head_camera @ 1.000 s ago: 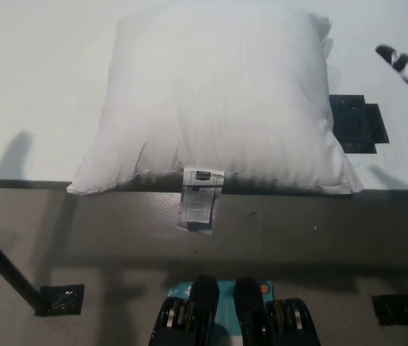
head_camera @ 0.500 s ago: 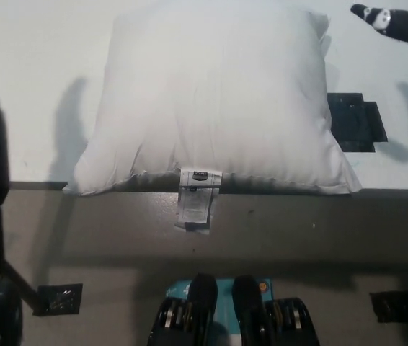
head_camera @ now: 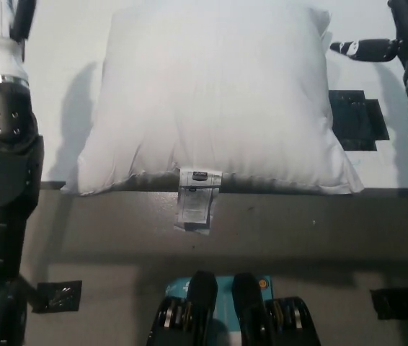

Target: The robot uses both hands to lift the pillow and then drops it on the table

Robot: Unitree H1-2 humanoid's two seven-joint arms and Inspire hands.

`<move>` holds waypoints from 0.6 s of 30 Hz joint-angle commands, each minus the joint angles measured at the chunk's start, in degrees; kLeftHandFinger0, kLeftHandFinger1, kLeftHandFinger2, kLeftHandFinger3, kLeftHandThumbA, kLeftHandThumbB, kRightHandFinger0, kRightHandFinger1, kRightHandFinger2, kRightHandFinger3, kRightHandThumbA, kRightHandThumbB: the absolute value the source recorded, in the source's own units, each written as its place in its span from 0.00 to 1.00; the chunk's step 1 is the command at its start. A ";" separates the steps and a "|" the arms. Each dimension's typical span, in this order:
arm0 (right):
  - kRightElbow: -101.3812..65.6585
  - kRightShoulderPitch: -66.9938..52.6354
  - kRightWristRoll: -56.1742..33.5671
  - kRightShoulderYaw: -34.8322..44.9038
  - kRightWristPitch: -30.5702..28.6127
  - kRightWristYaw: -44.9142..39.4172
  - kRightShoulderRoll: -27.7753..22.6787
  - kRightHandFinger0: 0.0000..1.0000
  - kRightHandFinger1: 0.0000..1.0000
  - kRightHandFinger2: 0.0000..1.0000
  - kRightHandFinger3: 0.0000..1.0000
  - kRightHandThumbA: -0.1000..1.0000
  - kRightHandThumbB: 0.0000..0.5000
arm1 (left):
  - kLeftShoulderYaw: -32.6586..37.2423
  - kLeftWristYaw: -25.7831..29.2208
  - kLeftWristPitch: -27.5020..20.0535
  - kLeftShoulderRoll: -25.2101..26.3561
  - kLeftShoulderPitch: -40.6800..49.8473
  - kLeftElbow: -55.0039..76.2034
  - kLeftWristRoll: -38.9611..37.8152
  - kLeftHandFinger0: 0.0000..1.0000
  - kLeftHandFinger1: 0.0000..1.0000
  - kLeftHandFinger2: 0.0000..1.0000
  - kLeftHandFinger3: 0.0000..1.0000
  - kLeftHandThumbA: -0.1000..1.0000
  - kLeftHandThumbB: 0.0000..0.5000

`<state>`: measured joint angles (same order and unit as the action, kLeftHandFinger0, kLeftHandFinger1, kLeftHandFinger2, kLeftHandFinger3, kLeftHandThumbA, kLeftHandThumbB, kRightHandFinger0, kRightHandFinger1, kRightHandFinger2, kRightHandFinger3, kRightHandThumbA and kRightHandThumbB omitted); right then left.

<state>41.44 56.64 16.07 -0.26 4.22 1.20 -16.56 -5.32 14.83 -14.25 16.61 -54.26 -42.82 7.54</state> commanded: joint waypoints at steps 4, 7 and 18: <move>12.19 5.90 -1.18 -0.16 -8.04 5.19 1.37 1.00 1.00 1.00 1.00 1.00 0.32 | 1.53 2.47 -6.01 -0.42 -0.09 -4.83 1.90 1.00 1.00 1.00 1.00 1.00 0.01; 17.79 6.16 -2.44 0.47 -9.74 6.53 2.70 1.00 1.00 1.00 1.00 1.00 0.29 | 2.59 3.00 -6.70 -1.34 0.44 -7.30 2.48 1.00 1.00 1.00 1.00 0.98 0.00; 28.72 4.26 -4.54 0.39 -13.97 7.22 5.59 1.00 1.00 1.00 1.00 1.00 0.31 | 1.49 2.65 -7.42 -8.95 2.67 -17.57 -1.50 1.00 1.00 1.00 1.00 1.00 0.02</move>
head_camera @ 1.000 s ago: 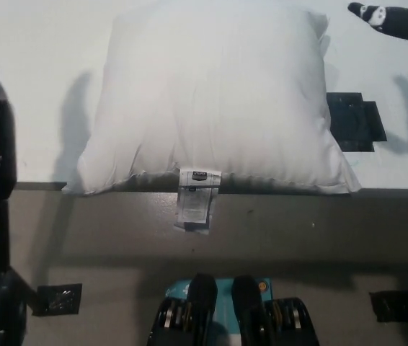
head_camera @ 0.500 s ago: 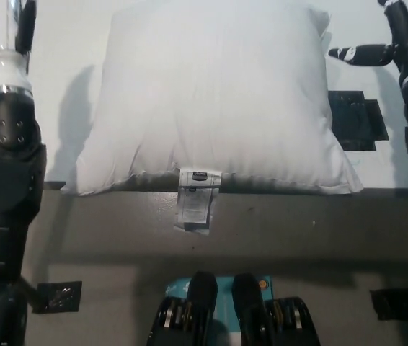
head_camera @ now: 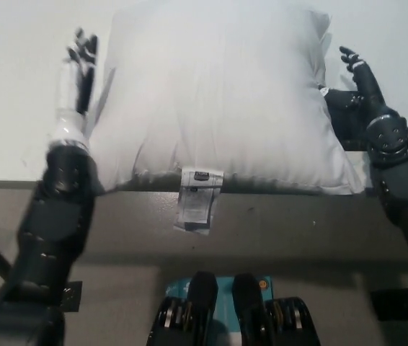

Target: The robot uses both hands to lift the pillow and then drops it on the table

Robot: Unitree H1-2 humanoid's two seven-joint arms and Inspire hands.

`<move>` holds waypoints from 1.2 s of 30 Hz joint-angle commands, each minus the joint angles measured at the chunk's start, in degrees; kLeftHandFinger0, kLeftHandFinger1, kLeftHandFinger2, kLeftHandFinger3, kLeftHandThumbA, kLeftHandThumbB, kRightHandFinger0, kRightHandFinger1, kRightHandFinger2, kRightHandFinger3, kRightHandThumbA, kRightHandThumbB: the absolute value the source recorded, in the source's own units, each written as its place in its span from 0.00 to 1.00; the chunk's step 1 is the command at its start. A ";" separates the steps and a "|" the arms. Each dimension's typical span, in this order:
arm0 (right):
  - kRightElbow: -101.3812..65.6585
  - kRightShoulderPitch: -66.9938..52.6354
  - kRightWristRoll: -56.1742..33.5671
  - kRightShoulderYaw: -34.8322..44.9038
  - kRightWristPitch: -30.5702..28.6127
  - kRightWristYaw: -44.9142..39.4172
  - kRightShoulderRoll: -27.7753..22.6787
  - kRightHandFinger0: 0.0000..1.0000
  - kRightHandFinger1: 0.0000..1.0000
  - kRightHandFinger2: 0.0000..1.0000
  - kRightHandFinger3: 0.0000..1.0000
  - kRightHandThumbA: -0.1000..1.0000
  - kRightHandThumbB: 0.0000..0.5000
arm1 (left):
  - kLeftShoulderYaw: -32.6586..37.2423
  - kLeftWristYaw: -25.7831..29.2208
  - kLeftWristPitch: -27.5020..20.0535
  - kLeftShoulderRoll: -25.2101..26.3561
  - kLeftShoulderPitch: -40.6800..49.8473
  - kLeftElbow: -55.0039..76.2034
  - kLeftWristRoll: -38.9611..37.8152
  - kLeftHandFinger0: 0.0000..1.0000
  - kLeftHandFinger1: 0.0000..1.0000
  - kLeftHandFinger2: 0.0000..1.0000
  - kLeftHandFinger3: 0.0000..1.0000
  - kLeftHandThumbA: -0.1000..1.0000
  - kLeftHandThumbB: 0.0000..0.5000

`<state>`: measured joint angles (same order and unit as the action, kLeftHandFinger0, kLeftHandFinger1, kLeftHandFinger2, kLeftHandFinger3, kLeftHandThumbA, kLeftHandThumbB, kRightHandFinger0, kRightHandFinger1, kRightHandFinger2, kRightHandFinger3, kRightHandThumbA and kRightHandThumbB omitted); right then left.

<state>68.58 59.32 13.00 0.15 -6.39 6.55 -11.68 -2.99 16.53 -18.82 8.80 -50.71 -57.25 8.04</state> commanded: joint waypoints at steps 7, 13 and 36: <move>1.26 -0.64 -2.67 -0.16 -4.63 1.28 2.75 1.00 1.00 1.00 1.00 1.00 0.41 | -3.27 -0.55 -3.24 -3.65 -0.77 -9.59 -5.22 1.00 1.00 1.00 1.00 1.00 0.04; -1.23 -1.51 -3.46 -0.48 -6.35 0.25 4.95 1.00 1.00 1.00 1.00 1.00 0.38 | -3.83 -1.72 -3.39 -4.96 -1.59 -11.71 -6.45 1.00 1.00 1.00 1.00 1.00 0.04; -12.95 -7.22 -7.45 -3.30 -6.71 -4.67 16.17 1.00 1.00 1.00 1.00 1.00 0.34 | -3.98 -8.32 -3.25 -13.88 -1.01 -10.73 -12.48 1.00 1.00 1.00 1.00 1.00 0.13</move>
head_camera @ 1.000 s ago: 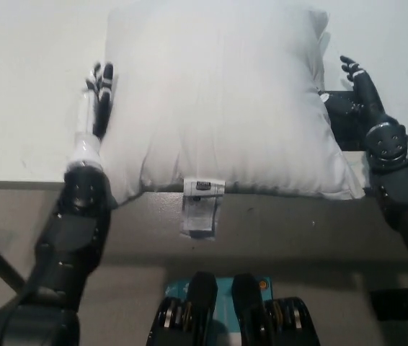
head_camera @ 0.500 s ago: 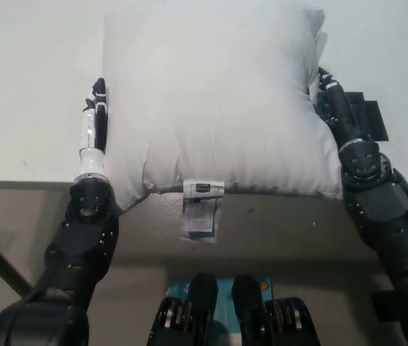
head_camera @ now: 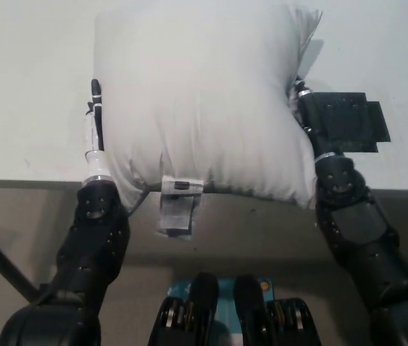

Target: The robot uses both hands to lift the pillow and then drops it on the table

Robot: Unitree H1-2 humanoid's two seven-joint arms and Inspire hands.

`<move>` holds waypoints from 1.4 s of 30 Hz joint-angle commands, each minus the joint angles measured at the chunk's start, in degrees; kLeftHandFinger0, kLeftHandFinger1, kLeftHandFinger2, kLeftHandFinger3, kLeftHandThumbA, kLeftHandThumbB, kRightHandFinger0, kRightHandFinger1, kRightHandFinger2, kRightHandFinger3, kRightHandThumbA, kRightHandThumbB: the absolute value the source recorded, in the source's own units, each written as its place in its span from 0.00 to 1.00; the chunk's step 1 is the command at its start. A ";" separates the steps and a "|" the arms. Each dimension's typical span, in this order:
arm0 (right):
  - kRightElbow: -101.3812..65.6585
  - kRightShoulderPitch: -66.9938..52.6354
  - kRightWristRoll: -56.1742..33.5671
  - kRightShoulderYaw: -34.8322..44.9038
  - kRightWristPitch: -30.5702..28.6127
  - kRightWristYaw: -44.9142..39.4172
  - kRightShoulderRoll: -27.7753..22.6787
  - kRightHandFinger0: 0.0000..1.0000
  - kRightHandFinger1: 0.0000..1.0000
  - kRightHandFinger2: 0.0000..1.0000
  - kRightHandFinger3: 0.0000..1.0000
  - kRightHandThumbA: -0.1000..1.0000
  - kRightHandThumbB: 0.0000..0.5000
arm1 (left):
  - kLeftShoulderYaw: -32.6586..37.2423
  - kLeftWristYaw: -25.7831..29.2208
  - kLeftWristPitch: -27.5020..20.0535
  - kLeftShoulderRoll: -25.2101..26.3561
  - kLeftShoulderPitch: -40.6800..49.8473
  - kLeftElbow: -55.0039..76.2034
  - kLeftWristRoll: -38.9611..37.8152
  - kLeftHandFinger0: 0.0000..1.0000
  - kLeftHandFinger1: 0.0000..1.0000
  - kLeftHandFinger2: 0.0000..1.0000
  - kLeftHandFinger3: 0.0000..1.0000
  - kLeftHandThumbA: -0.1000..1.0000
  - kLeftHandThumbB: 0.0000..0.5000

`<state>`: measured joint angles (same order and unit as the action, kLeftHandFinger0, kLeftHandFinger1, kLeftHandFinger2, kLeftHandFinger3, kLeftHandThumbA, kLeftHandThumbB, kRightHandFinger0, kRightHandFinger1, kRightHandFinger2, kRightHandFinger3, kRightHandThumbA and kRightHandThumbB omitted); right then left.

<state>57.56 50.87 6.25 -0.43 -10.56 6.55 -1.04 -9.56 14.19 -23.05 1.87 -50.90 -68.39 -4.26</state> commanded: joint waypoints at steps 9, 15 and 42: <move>-3.50 0.31 -0.47 -5.07 -3.84 -5.13 6.00 1.00 1.00 1.00 1.00 1.00 0.28 | 5.17 -7.84 -0.14 -9.18 0.69 5.33 -0.76 1.00 1.00 1.00 1.00 1.00 0.13; -12.62 -2.46 -1.52 -6.17 -1.31 -6.21 5.59 1.00 1.00 1.00 1.00 1.00 0.33 | 8.56 -5.00 0.77 -9.86 3.37 14.96 1.00 1.00 1.00 1.00 1.00 1.00 0.12; -70.89 -8.72 3.33 -10.49 11.28 -2.53 5.35 1.00 1.00 1.00 1.00 1.00 0.46 | 18.92 -1.24 12.32 -14.72 9.68 75.92 9.34 1.00 1.00 1.00 1.00 1.00 0.16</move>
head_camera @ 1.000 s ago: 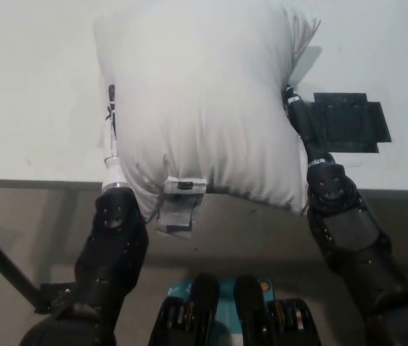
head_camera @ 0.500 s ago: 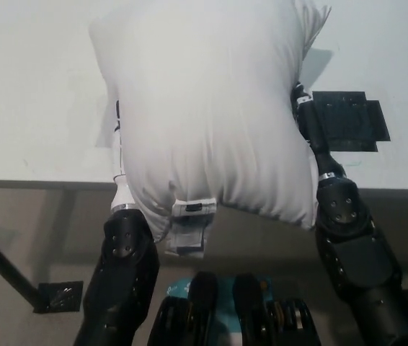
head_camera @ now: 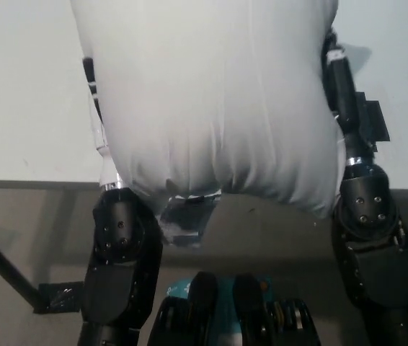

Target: The robot uses both hands to lift the pillow and then drops it on the table

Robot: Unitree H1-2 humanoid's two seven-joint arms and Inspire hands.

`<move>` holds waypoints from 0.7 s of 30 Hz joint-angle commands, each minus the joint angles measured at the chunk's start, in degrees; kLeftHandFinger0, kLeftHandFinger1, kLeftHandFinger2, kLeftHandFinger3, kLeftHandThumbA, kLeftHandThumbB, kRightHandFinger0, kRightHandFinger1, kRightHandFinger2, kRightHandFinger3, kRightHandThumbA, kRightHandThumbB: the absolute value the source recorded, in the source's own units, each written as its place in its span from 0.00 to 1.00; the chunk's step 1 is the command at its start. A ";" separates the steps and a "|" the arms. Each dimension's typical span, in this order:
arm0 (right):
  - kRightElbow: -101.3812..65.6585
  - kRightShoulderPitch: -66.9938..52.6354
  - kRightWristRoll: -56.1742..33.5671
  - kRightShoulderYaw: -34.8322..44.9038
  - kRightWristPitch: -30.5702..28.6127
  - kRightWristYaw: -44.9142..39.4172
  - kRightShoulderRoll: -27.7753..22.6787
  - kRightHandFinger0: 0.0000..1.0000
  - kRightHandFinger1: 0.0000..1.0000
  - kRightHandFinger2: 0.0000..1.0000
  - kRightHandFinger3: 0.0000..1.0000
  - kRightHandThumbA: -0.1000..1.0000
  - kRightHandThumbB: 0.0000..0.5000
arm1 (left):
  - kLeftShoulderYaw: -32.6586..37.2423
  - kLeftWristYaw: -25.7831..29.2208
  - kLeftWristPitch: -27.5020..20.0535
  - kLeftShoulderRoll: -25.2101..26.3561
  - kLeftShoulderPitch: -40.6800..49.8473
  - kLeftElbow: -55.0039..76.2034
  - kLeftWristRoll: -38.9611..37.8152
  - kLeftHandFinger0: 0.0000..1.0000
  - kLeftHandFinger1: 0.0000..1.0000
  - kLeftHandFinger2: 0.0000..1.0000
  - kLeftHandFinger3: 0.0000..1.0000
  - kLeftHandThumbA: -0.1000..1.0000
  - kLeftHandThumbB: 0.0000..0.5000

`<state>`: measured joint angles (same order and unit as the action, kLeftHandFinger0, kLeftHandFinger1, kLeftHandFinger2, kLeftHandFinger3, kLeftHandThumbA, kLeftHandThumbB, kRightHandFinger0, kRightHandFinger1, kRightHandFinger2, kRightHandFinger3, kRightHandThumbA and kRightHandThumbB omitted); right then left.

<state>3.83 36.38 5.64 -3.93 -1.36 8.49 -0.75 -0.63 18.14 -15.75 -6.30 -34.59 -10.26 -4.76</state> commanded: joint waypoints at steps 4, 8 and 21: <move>-25.53 7.26 8.96 -8.40 0.98 -4.92 4.08 1.00 1.00 1.00 1.00 1.00 0.51 | 11.49 -6.56 5.69 -6.03 -7.65 26.69 11.33 1.00 1.00 1.00 1.00 1.00 0.18; -31.62 7.51 11.16 -8.97 2.70 -5.45 4.33 1.00 1.00 1.00 1.00 1.00 0.57 | 12.36 -6.64 6.72 -6.79 -8.36 32.73 12.65 1.00 1.00 1.00 1.00 1.00 0.18; -43.52 7.86 17.71 -13.37 1.96 -7.09 5.08 1.00 1.00 1.00 1.00 1.00 0.80 | 16.74 -8.88 6.41 -5.31 -7.06 44.27 22.51 1.00 1.00 1.00 1.00 1.00 0.13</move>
<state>-34.81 37.89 16.90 -10.20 2.82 8.84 1.16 9.15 18.21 -11.22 -8.89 -36.11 31.01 7.34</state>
